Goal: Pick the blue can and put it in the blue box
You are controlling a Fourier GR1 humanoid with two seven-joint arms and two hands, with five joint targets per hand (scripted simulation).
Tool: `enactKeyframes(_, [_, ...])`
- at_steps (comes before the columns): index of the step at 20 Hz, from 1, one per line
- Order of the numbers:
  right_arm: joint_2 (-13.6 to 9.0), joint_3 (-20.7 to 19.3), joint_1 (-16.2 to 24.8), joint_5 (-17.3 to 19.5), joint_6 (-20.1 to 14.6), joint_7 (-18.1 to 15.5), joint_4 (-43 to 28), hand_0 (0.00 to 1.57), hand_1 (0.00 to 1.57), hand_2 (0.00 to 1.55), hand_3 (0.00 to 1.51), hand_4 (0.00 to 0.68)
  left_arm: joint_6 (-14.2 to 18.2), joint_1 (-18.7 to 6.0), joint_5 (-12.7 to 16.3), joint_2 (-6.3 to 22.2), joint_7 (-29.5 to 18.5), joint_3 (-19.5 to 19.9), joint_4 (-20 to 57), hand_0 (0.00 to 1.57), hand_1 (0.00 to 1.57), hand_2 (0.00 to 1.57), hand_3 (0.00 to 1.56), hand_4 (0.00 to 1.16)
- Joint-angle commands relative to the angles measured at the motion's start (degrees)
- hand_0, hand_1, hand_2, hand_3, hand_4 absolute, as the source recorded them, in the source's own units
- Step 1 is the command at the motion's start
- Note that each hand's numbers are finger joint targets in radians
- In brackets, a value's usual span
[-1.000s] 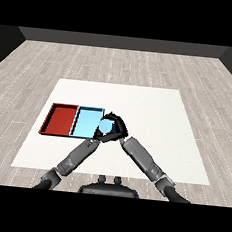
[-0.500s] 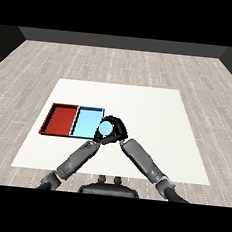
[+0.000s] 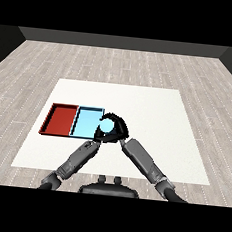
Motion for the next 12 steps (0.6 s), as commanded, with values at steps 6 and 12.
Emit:
enactKeyframes(6, [0.89, -5.27, 1.3, 1.12, 6.19, -0.8, 2.03, 0.0, 0.0, 0.0, 0.0, 0.0, -4.16, -2.45, -1.33, -0.74, 0.88, 6.09, 2.81, 1.57, 1.57, 1.52, 1.45, 1.12])
enactKeyframes(12, [0.91, -6.88, 1.05, 2.16, 4.93, 1.61, 1.29, 0.0, 0.0, 0.0, 0.0, 0.0, -1.35, 0.58, -5.53, -0.79, 4.56, 4.07, -3.1, 1.57, 1.57, 1.57, 1.5, 1.14])
